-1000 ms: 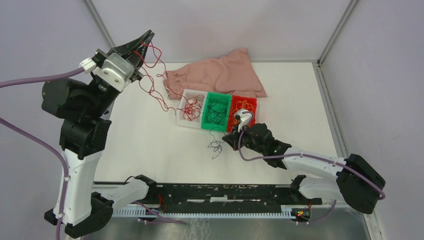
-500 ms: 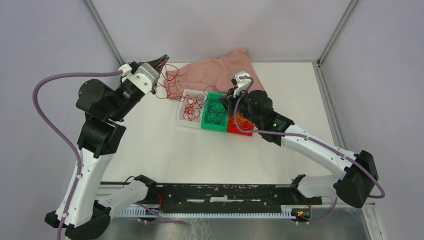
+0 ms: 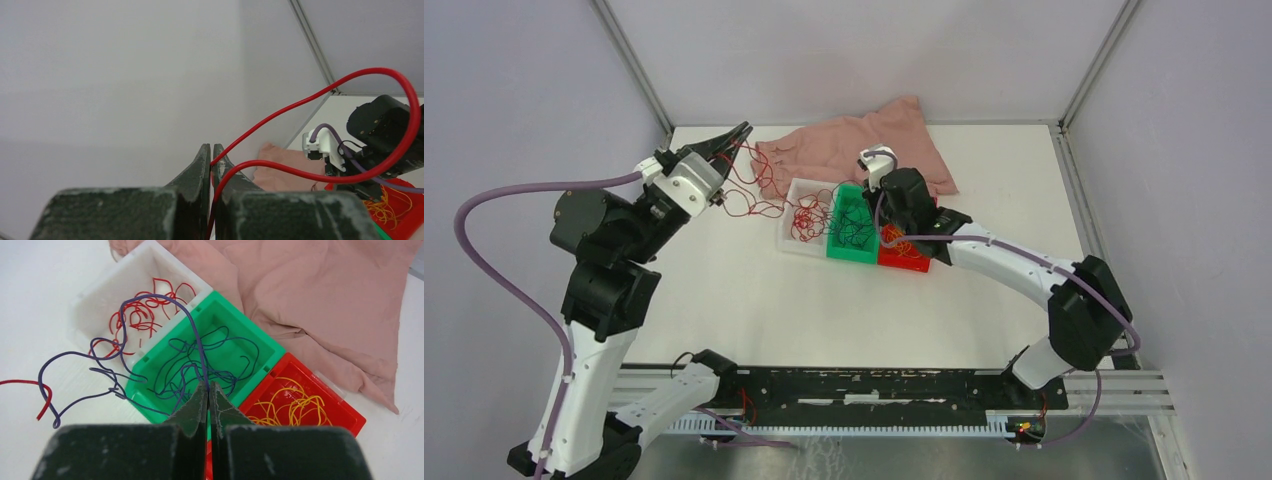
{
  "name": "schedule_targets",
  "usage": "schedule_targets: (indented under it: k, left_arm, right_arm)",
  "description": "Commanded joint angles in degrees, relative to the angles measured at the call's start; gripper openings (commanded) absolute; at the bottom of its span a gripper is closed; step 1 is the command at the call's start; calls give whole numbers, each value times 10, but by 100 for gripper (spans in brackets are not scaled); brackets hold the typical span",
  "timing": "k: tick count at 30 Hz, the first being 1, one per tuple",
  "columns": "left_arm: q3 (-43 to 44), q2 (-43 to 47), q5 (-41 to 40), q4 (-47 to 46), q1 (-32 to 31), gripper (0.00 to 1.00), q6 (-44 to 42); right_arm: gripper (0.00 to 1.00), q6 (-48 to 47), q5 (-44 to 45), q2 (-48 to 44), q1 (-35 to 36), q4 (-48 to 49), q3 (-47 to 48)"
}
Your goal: Untangle the cables
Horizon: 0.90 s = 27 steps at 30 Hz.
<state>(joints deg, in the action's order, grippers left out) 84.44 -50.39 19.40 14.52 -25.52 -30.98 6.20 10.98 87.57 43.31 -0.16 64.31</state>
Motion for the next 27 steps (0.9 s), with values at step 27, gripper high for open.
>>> schedule_targets:
  k: [27]
  left_arm:
    - [72, 50, -167, -393, -1, 3, -140]
  right_arm:
    - [0, 19, 37, 73, -103, 24, 20]
